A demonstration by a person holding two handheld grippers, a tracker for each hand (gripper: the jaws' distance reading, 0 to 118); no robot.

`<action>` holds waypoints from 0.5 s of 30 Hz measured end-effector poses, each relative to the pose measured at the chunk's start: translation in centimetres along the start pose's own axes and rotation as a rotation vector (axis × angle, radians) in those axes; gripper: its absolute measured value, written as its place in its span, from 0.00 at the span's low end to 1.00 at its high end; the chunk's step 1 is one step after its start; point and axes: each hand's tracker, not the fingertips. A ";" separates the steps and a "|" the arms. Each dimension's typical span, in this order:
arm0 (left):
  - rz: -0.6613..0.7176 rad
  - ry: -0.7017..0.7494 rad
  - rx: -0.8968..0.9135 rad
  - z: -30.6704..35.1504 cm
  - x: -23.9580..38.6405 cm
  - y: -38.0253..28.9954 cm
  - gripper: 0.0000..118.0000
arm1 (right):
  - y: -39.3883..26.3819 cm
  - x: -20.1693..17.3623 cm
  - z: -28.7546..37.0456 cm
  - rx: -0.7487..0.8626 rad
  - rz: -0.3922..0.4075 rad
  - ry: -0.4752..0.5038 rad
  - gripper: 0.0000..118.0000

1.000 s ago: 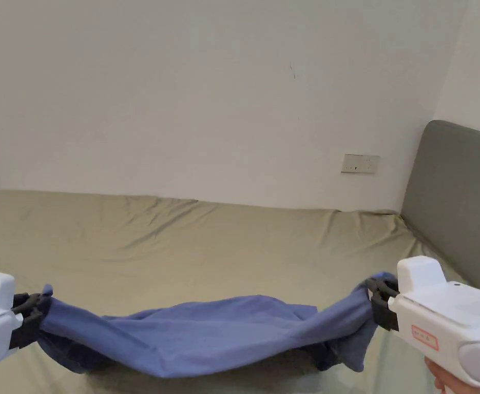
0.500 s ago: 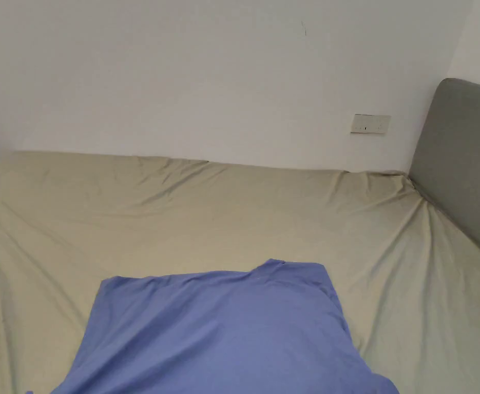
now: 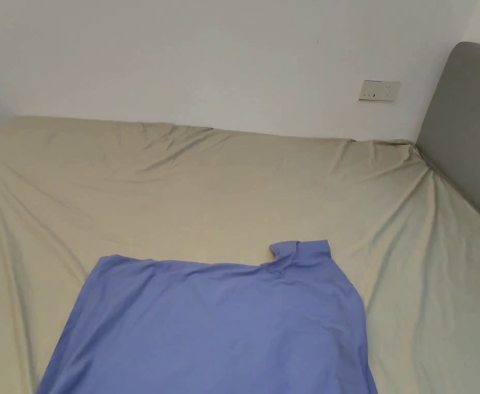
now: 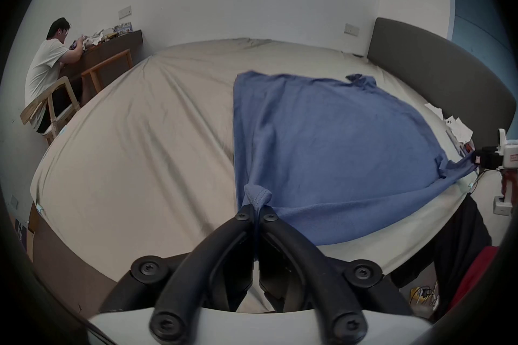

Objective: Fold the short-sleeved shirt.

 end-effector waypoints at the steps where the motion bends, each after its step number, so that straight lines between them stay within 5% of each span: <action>1: 0.002 -0.004 -0.014 -0.5 0.0 -0.2 0.16 | -0.2 0.1 -0.5 -0.022 -0.009 -0.004 0.01; 3: -0.014 0.012 -0.038 -1.5 0.1 -0.7 0.62 | -0.4 0.3 -1.3 -0.027 -0.019 -0.008 0.13; 4: -0.028 0.018 -0.056 -2.2 -0.2 -1.2 0.89 | -0.5 0.5 -1.6 -0.044 -0.033 -0.021 0.33; 5: -0.037 0.019 -0.068 -2.5 -0.2 -1.3 1.00 | -0.5 0.7 -2.0 -0.074 -0.050 -0.012 0.50; 8: -0.052 0.044 -0.132 -3.6 -0.3 -2.1 0.96 | -0.6 1.0 -2.8 -0.117 -0.066 -0.066 0.90; 12: 0.051 -0.040 -0.020 -0.9 -1.2 -0.7 0.97 | 1.1 2.1 -0.9 -0.082 -0.104 -0.074 0.92; 15: 0.163 -0.051 0.146 3.3 -1.6 2.1 0.98 | 3.1 2.0 3.8 0.154 -0.161 -0.088 0.92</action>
